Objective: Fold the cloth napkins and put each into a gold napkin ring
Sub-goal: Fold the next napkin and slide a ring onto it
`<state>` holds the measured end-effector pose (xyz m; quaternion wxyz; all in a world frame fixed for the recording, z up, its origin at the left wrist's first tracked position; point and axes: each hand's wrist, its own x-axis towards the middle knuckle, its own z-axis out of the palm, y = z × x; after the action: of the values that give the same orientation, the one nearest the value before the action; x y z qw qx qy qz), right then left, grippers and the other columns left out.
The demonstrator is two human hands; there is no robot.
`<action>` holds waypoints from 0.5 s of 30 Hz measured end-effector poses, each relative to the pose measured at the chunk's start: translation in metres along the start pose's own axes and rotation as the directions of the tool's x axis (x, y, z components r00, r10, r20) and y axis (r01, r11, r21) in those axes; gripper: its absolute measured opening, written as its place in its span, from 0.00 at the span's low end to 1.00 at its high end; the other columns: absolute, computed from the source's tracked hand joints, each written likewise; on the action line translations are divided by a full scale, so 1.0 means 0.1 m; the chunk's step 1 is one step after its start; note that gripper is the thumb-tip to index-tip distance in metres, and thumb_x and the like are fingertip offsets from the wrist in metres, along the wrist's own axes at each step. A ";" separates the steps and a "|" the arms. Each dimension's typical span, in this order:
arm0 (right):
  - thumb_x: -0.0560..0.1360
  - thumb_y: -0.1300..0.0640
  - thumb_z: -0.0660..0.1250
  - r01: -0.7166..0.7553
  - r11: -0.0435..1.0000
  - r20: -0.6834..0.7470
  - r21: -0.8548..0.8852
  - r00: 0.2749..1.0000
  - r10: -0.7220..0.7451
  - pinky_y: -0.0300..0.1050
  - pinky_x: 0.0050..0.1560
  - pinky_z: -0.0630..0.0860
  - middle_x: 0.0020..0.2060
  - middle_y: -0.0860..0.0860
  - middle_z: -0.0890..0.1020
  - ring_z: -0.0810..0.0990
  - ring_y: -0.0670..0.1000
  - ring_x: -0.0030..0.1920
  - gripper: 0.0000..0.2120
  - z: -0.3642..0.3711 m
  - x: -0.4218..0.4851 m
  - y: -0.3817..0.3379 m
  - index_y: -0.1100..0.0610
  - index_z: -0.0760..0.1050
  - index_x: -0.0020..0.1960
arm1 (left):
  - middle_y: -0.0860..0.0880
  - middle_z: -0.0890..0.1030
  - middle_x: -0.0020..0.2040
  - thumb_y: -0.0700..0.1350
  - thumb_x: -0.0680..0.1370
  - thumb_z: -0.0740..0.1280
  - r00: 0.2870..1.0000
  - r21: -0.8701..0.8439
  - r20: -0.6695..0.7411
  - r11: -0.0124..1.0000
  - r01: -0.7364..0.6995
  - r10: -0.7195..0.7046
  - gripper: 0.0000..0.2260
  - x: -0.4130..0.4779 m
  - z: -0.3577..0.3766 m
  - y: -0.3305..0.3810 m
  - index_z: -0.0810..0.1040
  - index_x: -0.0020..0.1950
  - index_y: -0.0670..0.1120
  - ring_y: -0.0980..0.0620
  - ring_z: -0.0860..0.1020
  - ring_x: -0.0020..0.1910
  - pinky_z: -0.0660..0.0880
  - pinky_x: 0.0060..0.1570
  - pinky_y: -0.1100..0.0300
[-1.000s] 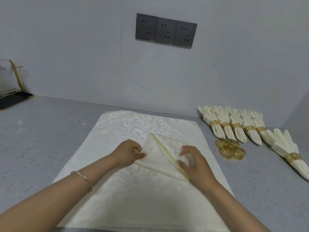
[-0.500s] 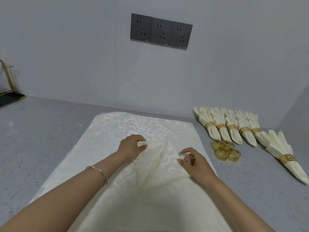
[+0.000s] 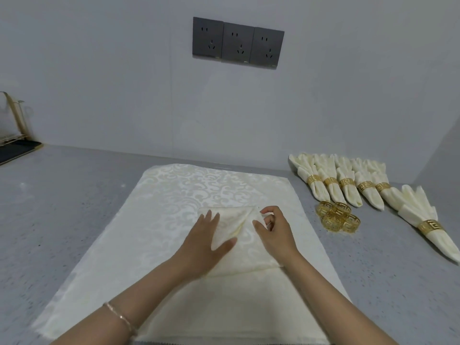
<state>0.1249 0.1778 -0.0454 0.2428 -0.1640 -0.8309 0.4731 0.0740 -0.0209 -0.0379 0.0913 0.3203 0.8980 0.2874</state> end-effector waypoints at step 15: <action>0.78 0.55 0.61 0.298 0.841 0.063 -0.452 0.951 -0.303 0.44 0.64 0.65 0.61 0.45 0.74 0.72 0.45 0.61 0.13 0.01 -0.06 -0.04 0.52 0.73 0.62 | 0.46 0.40 0.79 0.51 0.84 0.45 0.999 0.398 0.034 0.917 -0.032 0.020 0.26 -0.08 0.22 0.05 0.41 0.78 0.44 0.49 0.38 0.77 0.37 0.74 0.56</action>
<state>0.1286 0.1719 -0.0436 0.2733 -0.0868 -0.9324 0.2201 0.0910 -0.0124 -0.0534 0.0337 0.3482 0.9320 0.0953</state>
